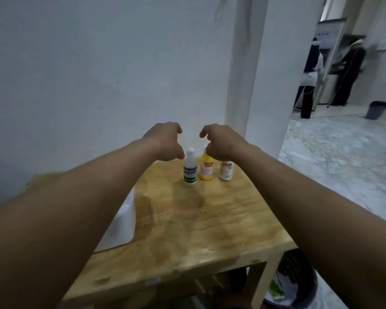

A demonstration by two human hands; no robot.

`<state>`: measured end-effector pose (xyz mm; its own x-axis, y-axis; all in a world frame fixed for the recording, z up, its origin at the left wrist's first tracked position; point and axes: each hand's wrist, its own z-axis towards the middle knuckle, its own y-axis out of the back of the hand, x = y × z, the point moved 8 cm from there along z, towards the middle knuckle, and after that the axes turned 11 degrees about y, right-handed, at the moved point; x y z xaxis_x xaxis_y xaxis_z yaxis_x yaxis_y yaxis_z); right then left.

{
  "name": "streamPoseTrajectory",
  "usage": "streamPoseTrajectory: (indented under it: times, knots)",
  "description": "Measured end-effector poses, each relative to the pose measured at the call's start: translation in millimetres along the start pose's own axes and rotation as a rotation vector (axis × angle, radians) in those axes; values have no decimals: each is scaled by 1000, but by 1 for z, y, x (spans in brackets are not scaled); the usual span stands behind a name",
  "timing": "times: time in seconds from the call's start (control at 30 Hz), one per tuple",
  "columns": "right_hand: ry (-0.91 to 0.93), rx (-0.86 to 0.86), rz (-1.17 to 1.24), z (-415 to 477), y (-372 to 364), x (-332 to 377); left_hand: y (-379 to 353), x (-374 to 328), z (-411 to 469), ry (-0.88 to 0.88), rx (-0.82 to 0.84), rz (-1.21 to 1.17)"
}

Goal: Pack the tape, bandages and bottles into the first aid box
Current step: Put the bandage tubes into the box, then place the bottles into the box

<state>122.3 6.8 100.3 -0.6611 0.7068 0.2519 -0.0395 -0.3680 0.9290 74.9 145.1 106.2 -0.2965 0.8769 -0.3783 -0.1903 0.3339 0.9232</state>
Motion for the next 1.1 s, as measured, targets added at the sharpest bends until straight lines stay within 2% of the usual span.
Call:
streamPoseTrajectory:
  times: [0.23,0.43,0.7,0.87,1.1]
  knots:
    - [-8,125,-245,35,-24,-34,-41,-10,29,44,110,27]
    - [-30,174,-257,47,-40,-47,-59,-5,43,75,161,-32]
    - [-20,148,-201,47,-42,-47,-64,-11,46,28,121,-66]
    - [-4,149,-187,41,-37,-44,-50,-12,40,2,98,-34]
    - [45,120,-112,31,0,-6,14,-1,19,1,-4,-26]
